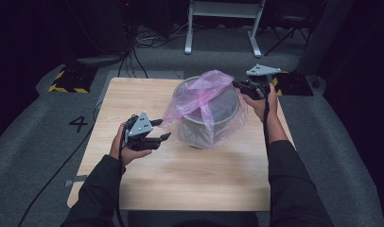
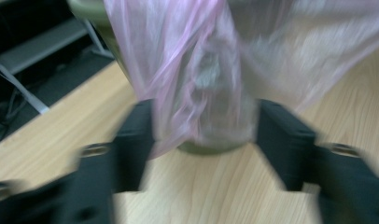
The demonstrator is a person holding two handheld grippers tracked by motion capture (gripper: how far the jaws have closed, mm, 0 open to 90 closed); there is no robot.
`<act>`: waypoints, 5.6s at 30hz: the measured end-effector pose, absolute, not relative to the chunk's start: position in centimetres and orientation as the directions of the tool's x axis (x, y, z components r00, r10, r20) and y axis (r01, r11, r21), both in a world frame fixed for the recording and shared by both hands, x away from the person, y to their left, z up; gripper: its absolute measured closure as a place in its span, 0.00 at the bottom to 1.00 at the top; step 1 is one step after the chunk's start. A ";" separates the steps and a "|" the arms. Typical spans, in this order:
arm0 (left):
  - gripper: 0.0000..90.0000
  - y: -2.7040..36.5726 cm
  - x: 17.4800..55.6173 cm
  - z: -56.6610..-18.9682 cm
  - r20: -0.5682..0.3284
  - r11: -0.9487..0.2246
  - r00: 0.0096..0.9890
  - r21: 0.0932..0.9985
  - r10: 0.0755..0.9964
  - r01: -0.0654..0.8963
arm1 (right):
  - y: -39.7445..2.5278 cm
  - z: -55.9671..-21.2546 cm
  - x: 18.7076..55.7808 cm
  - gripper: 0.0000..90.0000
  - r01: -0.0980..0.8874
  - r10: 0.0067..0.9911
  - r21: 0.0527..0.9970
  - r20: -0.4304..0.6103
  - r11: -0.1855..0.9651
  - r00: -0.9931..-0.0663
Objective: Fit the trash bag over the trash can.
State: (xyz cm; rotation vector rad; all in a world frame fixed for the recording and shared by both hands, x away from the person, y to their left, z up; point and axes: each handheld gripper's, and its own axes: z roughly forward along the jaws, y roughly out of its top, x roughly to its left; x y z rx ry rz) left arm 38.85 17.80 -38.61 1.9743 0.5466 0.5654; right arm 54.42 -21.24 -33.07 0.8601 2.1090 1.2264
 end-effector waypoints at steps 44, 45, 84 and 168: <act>1.00 15.6 49.0 -35.1 0.101 -0.334 0.666 0.914 0.739 0.232 | -21.4 -33.4 54.9 0.97 0.268 0.754 0.890 -0.117 0.369 -0.647; 1.00 15.5 49.2 -35.3 0.094 -0.329 0.664 0.913 0.742 0.239 | -21.4 -33.6 55.0 0.98 0.276 0.756 0.890 -0.108 0.363 -0.645; 0.84 16.8 48.1 -35.0 0.078 -0.290 0.676 0.935 0.733 0.206 | -23.2 -33.2 51.7 0.71 0.221 0.732 0.934 -0.059 0.281 -0.679; 1.00 11.5 35.7 -39.5 0.259 -0.497 0.858 0.868 0.444 -0.005 | -19.3 -30.3 54.7 1.00 0.246 0.688 0.882 -0.113 0.402 -0.717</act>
